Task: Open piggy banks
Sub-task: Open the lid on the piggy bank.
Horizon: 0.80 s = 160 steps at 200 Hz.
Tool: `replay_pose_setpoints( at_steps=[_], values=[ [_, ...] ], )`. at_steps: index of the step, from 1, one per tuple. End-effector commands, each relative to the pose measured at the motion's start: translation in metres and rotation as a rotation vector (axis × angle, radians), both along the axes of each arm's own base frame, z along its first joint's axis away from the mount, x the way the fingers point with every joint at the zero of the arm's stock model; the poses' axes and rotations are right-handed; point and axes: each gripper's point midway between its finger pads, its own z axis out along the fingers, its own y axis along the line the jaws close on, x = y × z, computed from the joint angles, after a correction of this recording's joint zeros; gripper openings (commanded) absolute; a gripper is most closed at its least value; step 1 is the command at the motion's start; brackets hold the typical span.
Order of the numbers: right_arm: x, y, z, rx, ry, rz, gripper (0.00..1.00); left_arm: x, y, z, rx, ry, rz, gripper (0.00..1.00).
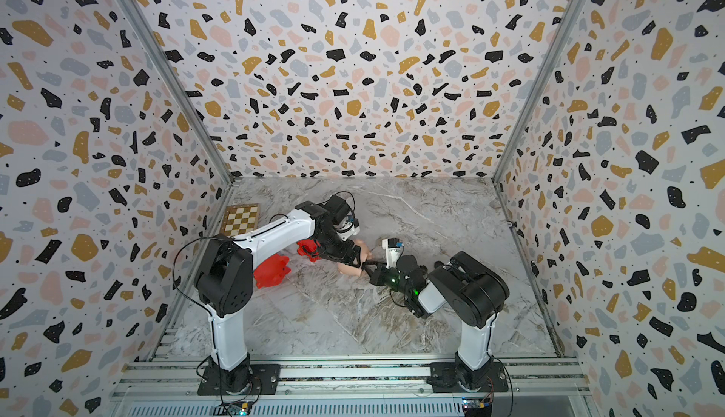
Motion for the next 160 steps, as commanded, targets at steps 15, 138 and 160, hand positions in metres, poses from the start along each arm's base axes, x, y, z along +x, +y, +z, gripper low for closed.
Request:
replay_pose_setpoints(
  at_steps=[15,138,160],
  values=[
    [0.001,-0.007,0.02,0.065,0.043,0.001,0.0,0.005,-0.01,-0.005,-0.024,-0.014,-0.026,0.85],
    [0.008,-0.051,0.021,0.14,0.155,-0.092,0.0,0.005,-0.008,-0.011,-0.009,-0.004,-0.017,0.85],
    [0.01,-0.064,0.012,0.026,0.162,-0.135,0.0,0.011,-0.011,-0.007,-0.022,-0.023,0.0,0.85]
  ],
)
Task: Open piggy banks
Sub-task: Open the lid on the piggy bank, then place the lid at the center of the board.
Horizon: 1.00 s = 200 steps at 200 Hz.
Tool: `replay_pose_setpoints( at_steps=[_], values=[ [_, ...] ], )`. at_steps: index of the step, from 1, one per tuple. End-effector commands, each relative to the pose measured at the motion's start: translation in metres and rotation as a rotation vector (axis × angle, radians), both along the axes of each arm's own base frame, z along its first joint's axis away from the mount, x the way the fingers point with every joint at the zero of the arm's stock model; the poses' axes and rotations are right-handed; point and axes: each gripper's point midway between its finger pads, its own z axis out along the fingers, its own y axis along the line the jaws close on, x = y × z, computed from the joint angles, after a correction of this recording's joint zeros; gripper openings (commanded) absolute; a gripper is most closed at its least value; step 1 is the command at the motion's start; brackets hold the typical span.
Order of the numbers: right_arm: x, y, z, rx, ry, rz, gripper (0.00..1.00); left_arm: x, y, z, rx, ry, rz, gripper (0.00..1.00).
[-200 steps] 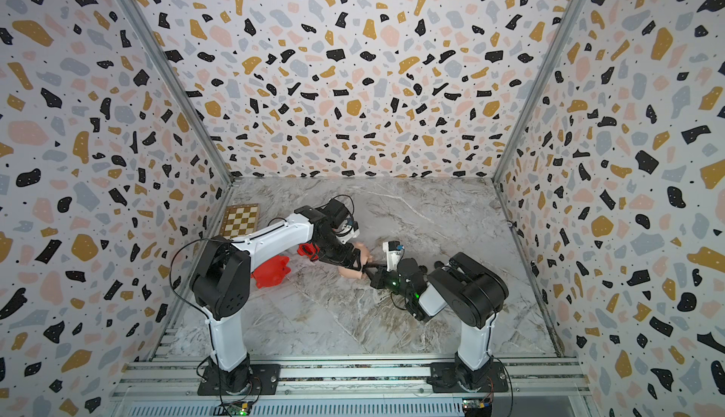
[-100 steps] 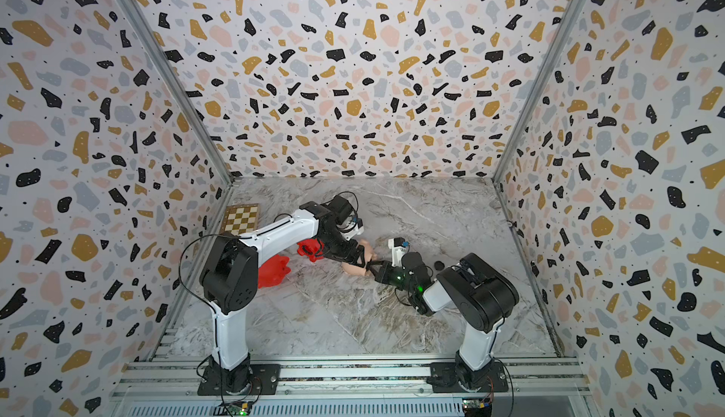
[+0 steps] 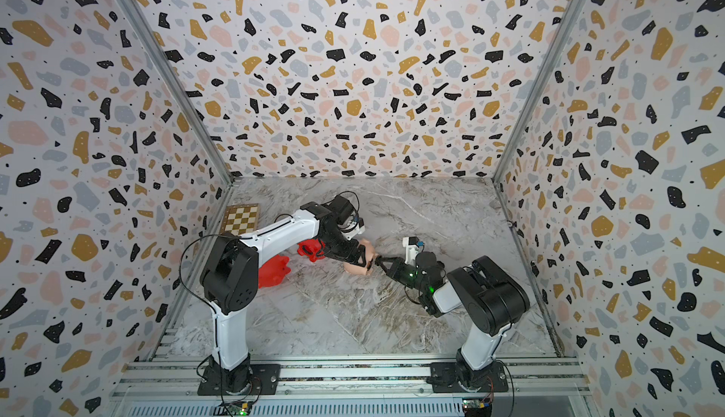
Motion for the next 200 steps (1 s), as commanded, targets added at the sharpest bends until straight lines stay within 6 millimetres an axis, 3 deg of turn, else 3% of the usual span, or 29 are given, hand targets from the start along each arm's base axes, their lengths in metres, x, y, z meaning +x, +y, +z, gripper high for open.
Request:
replay_pose_setpoints(
  at_steps=[1,27,33,92,163,200],
  values=[
    [0.001,-0.013,-0.005,-0.115,-0.001,-0.024,0.0,0.006,0.0,-0.003,0.015,-0.012,0.012,0.85],
    [0.001,-0.03,-0.019,-0.297,0.034,-0.048,0.0,0.014,-0.005,0.014,-0.026,-0.062,0.034,0.9],
    [0.0,-0.034,-0.022,-0.33,0.039,-0.052,0.0,0.016,-0.006,0.02,-0.034,-0.077,0.041,1.0],
    [-0.018,-0.065,-0.044,-0.53,0.084,-0.071,0.02,0.028,0.004,0.075,-0.059,-0.244,0.09,0.99],
    [-0.042,-0.094,-0.061,-0.659,0.134,-0.096,0.07,0.022,0.059,0.104,-0.006,-0.499,0.244,0.99],
    [-0.041,-0.092,-0.064,-0.665,0.149,-0.081,0.1,0.015,0.096,0.109,0.046,-0.636,0.342,0.99]
  ],
)
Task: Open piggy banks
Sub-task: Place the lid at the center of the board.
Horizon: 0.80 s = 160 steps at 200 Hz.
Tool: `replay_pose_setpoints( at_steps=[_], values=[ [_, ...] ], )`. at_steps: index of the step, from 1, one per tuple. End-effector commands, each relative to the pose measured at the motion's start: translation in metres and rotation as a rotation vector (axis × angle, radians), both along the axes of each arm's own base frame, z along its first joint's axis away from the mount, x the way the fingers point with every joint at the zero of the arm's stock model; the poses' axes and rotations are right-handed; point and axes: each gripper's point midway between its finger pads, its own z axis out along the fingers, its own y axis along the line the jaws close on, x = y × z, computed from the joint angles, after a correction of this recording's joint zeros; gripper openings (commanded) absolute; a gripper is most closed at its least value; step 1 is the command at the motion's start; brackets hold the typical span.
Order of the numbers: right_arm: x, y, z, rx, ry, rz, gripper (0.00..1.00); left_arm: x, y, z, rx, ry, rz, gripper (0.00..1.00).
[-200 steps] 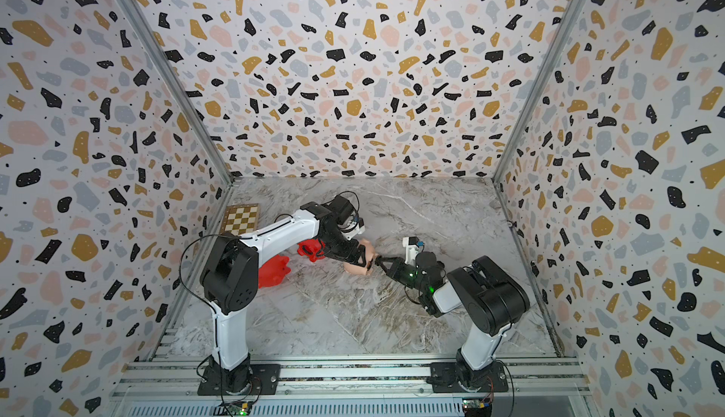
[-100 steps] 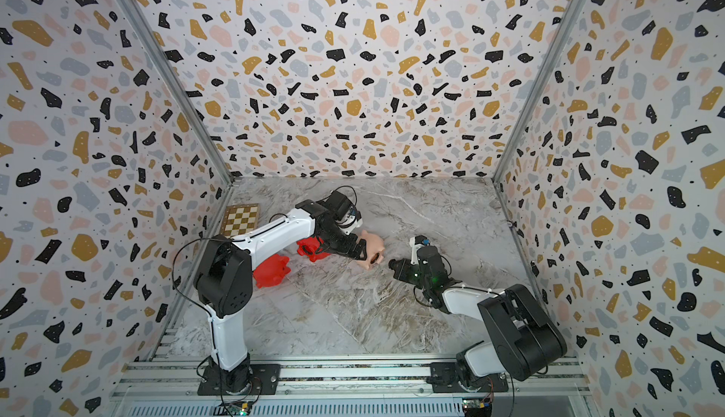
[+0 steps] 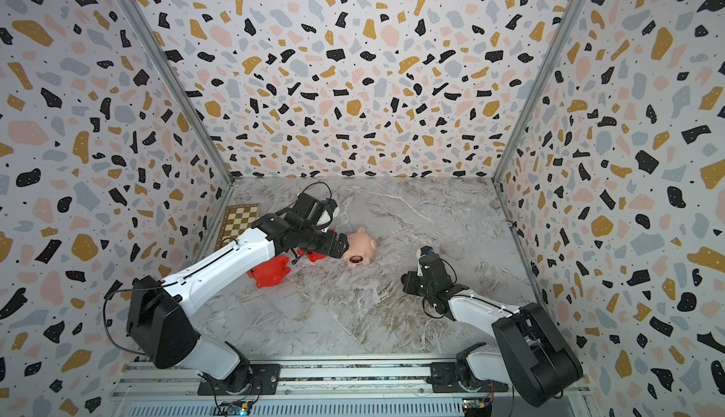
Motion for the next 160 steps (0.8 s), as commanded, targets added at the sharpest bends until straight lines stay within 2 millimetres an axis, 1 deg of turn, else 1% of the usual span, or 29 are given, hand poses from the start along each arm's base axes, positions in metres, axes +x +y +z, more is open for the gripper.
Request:
replay_pose_setpoints(
  at_steps=[1,11,29,51,71,79,90,98,117,134,149,160],
  values=[
    [-0.002,-0.006,-0.006,-0.041,0.021,-0.001,0.09,0.014,0.024,0.018,0.018,-0.153,0.115,0.99],
    [-0.002,-0.005,-0.006,-0.04,0.022,0.0,0.12,0.012,0.034,0.02,0.028,-0.183,0.145,0.99],
    [0.002,-0.005,0.001,-0.037,0.006,-0.005,0.19,0.009,0.054,0.025,0.055,-0.247,0.207,0.99],
    [0.011,-0.008,0.021,-0.055,-0.056,-0.014,0.23,0.007,0.079,0.033,0.088,-0.335,0.29,0.99],
    [0.026,-0.018,0.042,-0.103,-0.117,-0.039,0.24,0.008,0.101,0.037,0.129,-0.414,0.351,0.99],
    [0.035,-0.023,0.053,-0.12,-0.146,-0.055,0.24,0.009,0.112,0.038,0.163,-0.447,0.388,0.99],
    [0.047,-0.034,0.064,-0.153,-0.18,-0.085,0.24,0.009,0.129,0.041,0.211,-0.49,0.445,0.99],
    [0.059,-0.044,0.076,-0.183,-0.215,-0.118,0.24,0.01,0.141,0.042,0.253,-0.518,0.484,0.99],
    [0.082,-0.075,0.096,-0.296,-0.311,-0.22,0.24,0.012,0.169,0.043,0.325,-0.579,0.575,0.99],
    [0.097,-0.098,0.111,-0.377,-0.396,-0.284,0.24,0.015,0.192,0.035,0.355,-0.593,0.645,0.99],
    [0.104,-0.11,0.122,-0.433,-0.465,-0.302,0.25,0.016,0.214,0.024,0.396,-0.588,0.699,0.99],
    [0.107,-0.122,0.127,-0.489,-0.514,-0.331,0.26,0.016,0.227,0.017,0.425,-0.588,0.737,0.99]
  ],
)
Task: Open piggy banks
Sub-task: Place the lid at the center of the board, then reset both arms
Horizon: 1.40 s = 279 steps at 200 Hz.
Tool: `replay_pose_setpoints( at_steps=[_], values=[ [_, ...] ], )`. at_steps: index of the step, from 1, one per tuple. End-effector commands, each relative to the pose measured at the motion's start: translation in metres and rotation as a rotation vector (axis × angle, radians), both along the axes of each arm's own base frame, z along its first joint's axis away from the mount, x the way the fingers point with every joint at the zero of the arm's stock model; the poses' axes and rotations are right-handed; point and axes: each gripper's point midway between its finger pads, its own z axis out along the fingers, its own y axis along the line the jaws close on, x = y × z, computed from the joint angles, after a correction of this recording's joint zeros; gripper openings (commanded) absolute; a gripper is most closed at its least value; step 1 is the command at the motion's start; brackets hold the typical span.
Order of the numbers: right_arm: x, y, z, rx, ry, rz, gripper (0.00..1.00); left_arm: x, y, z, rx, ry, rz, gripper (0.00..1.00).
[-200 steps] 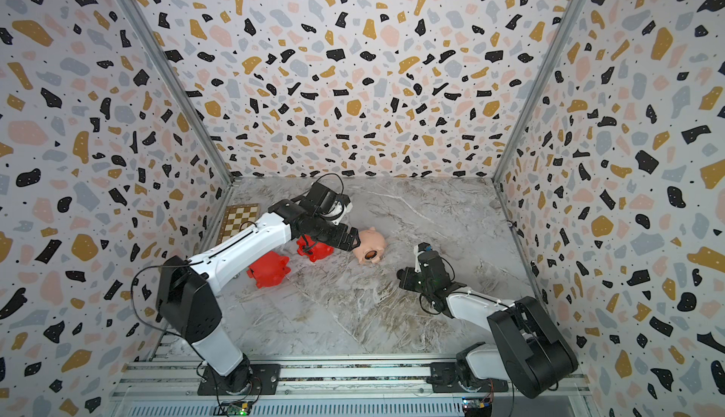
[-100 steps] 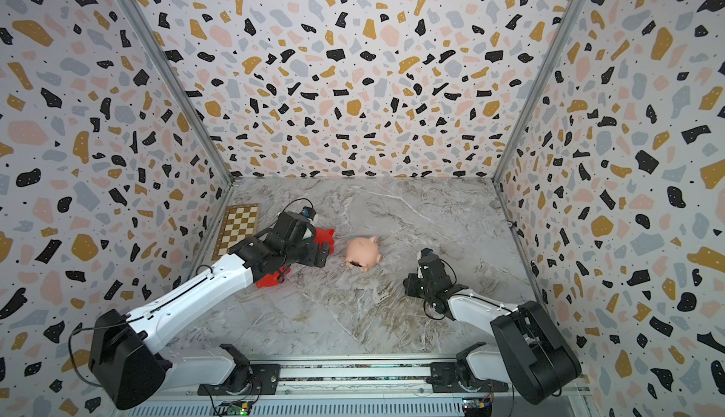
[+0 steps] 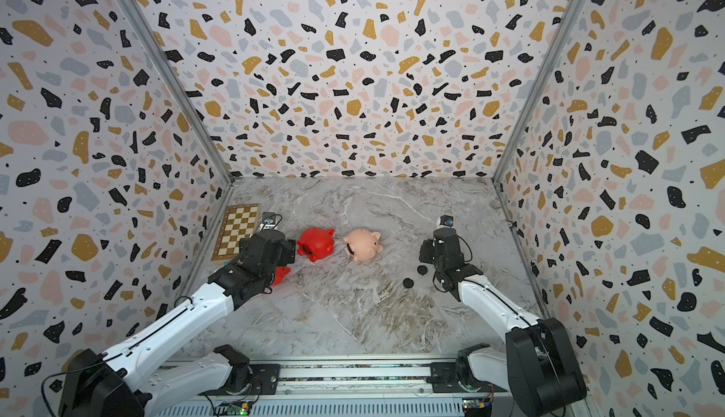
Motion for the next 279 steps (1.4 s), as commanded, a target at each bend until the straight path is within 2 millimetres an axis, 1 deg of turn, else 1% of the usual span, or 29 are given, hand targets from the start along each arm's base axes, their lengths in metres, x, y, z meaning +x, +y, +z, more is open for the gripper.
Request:
replay_pose_setpoints(
  at_steps=[1,10,36,50,65,88,96,101,105,118,143,156,164,166,170,182,191,199,202,204,209,213,214,216,219,223,232,279],
  values=[
    [0.013,-0.031,0.024,-0.174,-0.135,-0.083,0.26,0.007,0.032,0.008,0.055,-0.089,0.123,0.99],
    [0.014,-0.043,0.025,-0.206,-0.171,-0.117,0.26,0.007,0.04,0.002,0.065,-0.088,0.145,0.99],
    [0.008,-0.076,0.012,-0.18,-0.242,-0.192,0.27,0.01,0.064,-0.014,0.072,-0.113,0.209,0.99],
    [0.003,-0.084,0.012,-0.166,-0.314,-0.208,0.28,0.012,0.074,-0.027,0.05,-0.113,0.232,0.99],
    [-0.001,-0.088,0.008,-0.197,-0.332,-0.213,0.29,0.015,0.076,-0.036,0.029,-0.115,0.226,0.99],
    [-0.005,-0.091,0.008,-0.213,-0.37,-0.228,0.31,0.022,0.074,-0.045,0.011,-0.122,0.194,0.99],
    [-0.008,-0.093,0.007,-0.219,-0.391,-0.236,0.33,0.024,0.075,-0.049,0.005,-0.128,0.188,0.99],
    [-0.011,-0.093,0.01,-0.221,-0.421,-0.237,0.35,0.026,0.074,-0.051,-0.001,-0.134,0.182,0.99],
    [-0.013,-0.094,0.008,-0.221,-0.425,-0.238,0.37,0.027,0.074,-0.052,-0.008,-0.135,0.176,0.99],
    [-0.012,-0.089,0.005,-0.221,-0.427,-0.204,0.39,0.032,0.073,-0.058,-0.031,-0.129,0.152,0.99],
    [-0.008,-0.072,-0.001,-0.23,-0.434,-0.092,0.42,0.043,0.064,-0.062,-0.078,-0.139,0.07,0.99],
    [-0.008,-0.067,-0.002,-0.231,-0.444,-0.062,0.43,0.05,0.06,-0.069,-0.111,-0.13,0.033,0.99],
    [-0.011,-0.067,-0.007,-0.228,-0.446,-0.066,0.44,0.054,0.058,-0.074,-0.132,-0.122,0.006,0.99],
    [-0.011,-0.068,-0.001,-0.226,-0.477,-0.074,0.45,0.055,0.057,-0.076,-0.138,-0.12,-0.003,0.99],
    [-0.011,-0.069,0.002,-0.231,-0.497,-0.079,0.46,0.056,0.054,-0.078,-0.143,-0.118,-0.021,0.99],
    [-0.009,-0.066,-0.009,-0.232,-0.437,-0.056,0.49,0.056,0.045,-0.079,-0.149,-0.112,-0.084,0.99],
    [-0.008,-0.066,-0.008,-0.235,-0.445,-0.061,0.5,0.055,0.042,-0.079,-0.151,-0.136,-0.101,0.99],
    [-0.005,-0.068,-0.011,-0.241,-0.426,-0.07,0.53,0.054,0.043,-0.079,-0.15,-0.147,-0.098,0.99],
    [-0.003,-0.068,-0.013,-0.241,-0.41,-0.074,0.57,0.053,0.043,-0.08,-0.151,-0.145,-0.098,0.99],
    [-0.002,-0.068,-0.014,-0.24,-0.401,-0.074,0.61,0.053,0.044,-0.08,-0.154,-0.141,-0.097,0.99],
    [0.002,-0.068,-0.013,-0.241,-0.398,-0.072,0.79,0.052,0.044,-0.08,-0.156,-0.144,-0.096,0.99],
    [0.002,-0.067,-0.012,-0.245,-0.405,-0.072,0.84,0.052,0.045,-0.08,-0.158,-0.149,-0.094,0.99],
    [0.002,-0.067,-0.012,-0.247,-0.407,-0.074,0.86,0.052,0.045,-0.081,-0.158,-0.149,-0.094,0.99],
    [0.002,-0.067,-0.011,-0.248,-0.411,-0.074,0.95,0.052,0.045,-0.081,-0.158,-0.152,-0.095,0.99],
    [0.001,-0.067,-0.012,-0.251,-0.407,-0.072,0.99,0.051,0.045,-0.081,-0.159,-0.154,-0.093,0.99],
    [0.001,-0.067,-0.014,-0.25,-0.394,-0.07,1.0,0.05,0.045,-0.082,-0.159,-0.159,-0.092,0.99],
    [0.002,-0.066,-0.012,-0.25,-0.406,-0.071,1.0,0.048,0.046,-0.086,-0.158,-0.172,-0.092,0.99],
    [0.002,-0.066,-0.013,-0.253,-0.399,-0.07,1.0,0.047,0.046,-0.085,-0.156,-0.181,-0.091,0.99]
  ],
)
